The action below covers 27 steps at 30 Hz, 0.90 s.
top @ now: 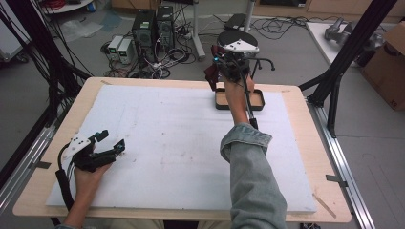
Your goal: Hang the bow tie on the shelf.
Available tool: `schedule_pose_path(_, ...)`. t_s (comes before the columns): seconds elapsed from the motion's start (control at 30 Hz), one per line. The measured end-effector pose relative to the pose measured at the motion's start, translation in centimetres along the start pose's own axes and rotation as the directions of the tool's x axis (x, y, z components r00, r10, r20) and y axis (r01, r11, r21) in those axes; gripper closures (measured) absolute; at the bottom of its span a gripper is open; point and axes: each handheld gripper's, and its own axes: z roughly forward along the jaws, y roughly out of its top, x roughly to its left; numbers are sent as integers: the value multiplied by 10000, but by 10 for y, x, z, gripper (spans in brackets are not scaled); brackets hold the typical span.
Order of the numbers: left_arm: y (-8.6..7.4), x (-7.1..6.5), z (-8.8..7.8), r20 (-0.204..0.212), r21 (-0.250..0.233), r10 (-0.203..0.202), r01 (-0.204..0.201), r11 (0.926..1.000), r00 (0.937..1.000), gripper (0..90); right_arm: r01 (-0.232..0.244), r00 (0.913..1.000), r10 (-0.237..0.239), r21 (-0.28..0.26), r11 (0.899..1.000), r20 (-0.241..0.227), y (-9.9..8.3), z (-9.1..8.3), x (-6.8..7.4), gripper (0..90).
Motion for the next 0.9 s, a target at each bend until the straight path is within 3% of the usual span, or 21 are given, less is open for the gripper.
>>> schedule_pose_path(0.13,0,0,0,1,-7,1,-1,10000,10000,200,121,9998,-123,120,9999,171,4,2,-3,823)
schedule_pose_path(0.43,0,0,0,6,-39,-41,41,10000,10000,200,-153,9984,127,459,9988,560,-3,4,-18,823)
schedule_pose_path(0.9,0,0,-1,28,-15,-29,29,10000,10000,200,185,9932,-314,1143,9933,1122,-11,7,-29,823)
